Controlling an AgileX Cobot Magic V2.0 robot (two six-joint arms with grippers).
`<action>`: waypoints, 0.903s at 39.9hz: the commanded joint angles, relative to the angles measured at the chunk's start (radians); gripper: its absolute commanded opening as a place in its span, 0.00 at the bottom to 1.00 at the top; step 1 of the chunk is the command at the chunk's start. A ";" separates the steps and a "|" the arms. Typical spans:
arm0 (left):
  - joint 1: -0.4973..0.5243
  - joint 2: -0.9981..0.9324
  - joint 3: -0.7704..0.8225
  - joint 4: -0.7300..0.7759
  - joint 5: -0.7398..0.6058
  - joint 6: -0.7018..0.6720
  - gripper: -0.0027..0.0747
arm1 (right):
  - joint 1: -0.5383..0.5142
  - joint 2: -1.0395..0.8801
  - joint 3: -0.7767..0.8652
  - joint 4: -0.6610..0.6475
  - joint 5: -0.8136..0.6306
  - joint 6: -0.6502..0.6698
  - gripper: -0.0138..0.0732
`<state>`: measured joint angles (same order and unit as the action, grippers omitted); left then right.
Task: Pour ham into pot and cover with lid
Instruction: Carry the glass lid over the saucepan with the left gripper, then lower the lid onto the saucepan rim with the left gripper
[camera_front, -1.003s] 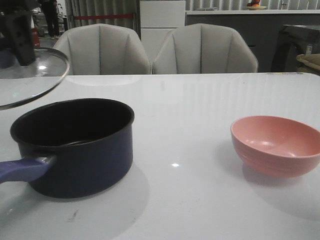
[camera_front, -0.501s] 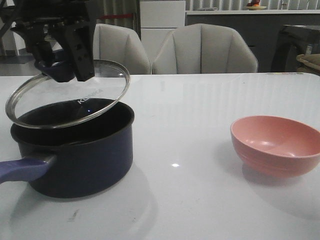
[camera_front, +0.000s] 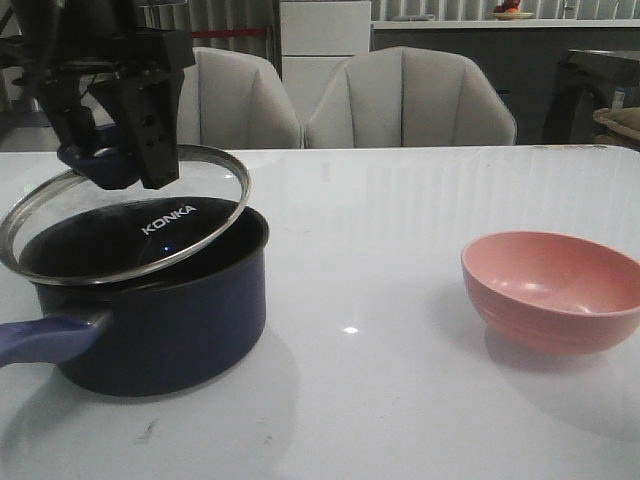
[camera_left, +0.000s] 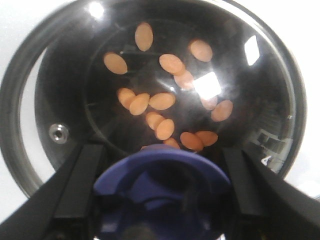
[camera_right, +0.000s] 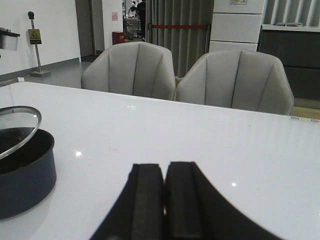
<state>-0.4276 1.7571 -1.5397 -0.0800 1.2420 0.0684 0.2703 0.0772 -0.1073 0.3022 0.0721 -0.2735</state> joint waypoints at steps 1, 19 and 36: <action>-0.007 -0.041 -0.026 -0.011 0.047 -0.002 0.30 | -0.001 0.010 -0.030 0.004 -0.082 -0.007 0.33; -0.007 0.031 -0.026 -0.027 0.047 -0.002 0.31 | -0.001 0.010 -0.030 0.004 -0.082 -0.007 0.33; -0.007 0.034 -0.089 -0.040 0.038 -0.002 0.62 | -0.001 0.010 -0.030 0.004 -0.082 -0.007 0.33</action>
<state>-0.4276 1.8422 -1.5888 -0.1061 1.2371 0.0684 0.2703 0.0772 -0.1073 0.3022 0.0721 -0.2735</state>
